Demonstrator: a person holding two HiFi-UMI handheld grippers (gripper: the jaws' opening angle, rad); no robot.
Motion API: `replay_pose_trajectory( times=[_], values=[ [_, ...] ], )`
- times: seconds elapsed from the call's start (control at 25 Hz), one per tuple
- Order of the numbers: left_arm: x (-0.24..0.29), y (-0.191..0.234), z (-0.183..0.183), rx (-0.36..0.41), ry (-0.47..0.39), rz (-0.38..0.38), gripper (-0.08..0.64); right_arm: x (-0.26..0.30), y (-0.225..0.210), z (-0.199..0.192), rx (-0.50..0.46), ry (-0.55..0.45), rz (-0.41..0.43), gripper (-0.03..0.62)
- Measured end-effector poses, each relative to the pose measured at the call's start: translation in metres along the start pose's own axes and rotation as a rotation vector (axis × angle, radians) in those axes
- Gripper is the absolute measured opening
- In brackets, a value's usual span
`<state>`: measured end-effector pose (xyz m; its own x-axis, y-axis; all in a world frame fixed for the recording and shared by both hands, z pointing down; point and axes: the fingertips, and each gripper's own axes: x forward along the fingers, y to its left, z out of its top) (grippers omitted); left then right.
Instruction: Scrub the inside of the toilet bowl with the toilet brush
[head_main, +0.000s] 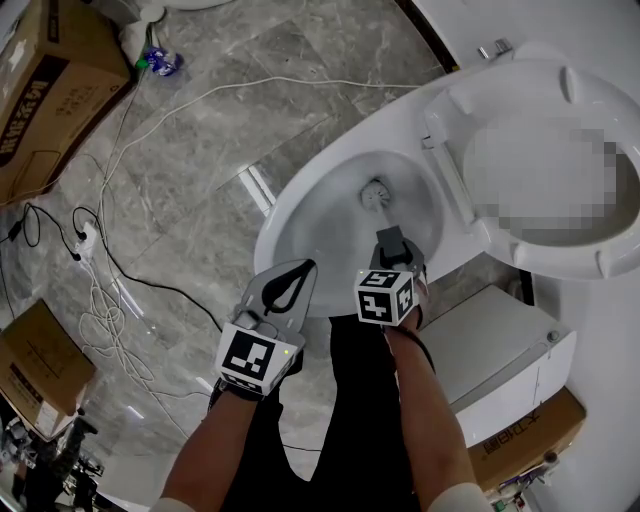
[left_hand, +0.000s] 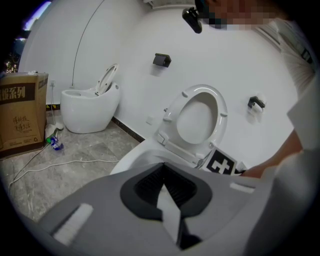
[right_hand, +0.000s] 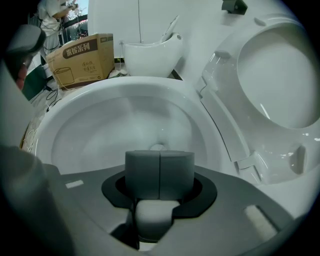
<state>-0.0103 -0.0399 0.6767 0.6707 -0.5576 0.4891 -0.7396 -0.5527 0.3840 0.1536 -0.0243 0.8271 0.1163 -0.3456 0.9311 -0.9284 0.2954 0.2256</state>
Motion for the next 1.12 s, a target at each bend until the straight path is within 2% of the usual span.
replay_pose_trajectory(
  times=[0.64,1.12],
  values=[
    [0.003,0.013,0.006,0.0,-0.012,0.015,0.006,0.034,0.007,0.005,-0.079,0.001,-0.038,0.167],
    [-0.031,-0.008,0.028,-0.007,0.004,0.006,0.006,-0.016,-0.007,0.001,0.047,0.029,0.034,0.167]
  ],
)
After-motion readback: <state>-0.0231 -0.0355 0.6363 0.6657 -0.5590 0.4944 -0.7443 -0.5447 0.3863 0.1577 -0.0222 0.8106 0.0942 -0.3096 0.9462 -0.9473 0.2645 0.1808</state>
